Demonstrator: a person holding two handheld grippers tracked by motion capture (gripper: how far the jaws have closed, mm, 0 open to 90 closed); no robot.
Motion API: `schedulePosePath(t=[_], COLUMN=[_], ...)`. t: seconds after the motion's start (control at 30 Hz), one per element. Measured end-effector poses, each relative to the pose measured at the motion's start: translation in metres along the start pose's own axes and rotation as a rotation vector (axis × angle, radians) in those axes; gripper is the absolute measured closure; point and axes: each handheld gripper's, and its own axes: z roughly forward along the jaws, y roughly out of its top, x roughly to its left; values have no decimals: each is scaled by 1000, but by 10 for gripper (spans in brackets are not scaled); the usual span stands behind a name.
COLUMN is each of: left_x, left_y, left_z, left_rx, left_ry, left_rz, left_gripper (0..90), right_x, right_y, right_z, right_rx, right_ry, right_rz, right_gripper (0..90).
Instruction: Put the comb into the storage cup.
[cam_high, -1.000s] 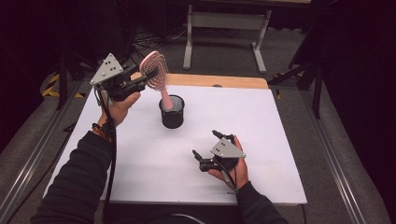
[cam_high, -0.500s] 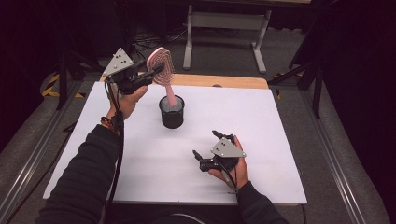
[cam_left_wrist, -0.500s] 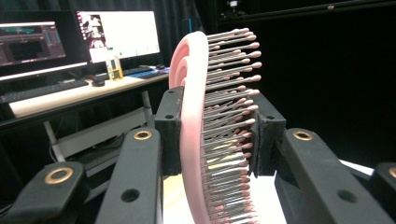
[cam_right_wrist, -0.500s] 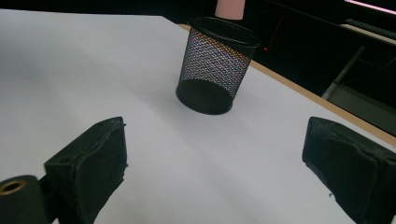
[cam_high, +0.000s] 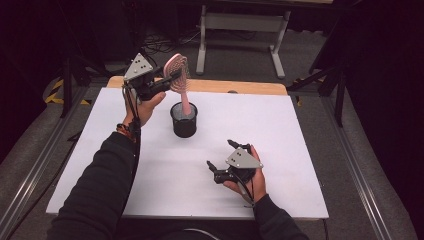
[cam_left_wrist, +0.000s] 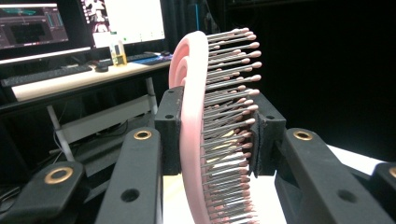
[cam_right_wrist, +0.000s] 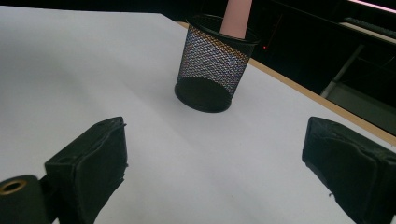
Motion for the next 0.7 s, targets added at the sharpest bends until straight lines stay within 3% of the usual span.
schedulePosePath(t=[0.33, 0.7], left_x=[-3, -1], left_y=[-19, -37], left_z=[14, 15], left_rx=[49, 77], left_ry=[-23, -34], left_rz=[-34, -77], left_gripper=[637, 636], right_x=[0, 0], right_y=[0, 0], right_z=[0, -1], right_rx=[4, -1], right_ry=[5, -4], right_rz=[-9, -5], right_gripper=[75, 82])
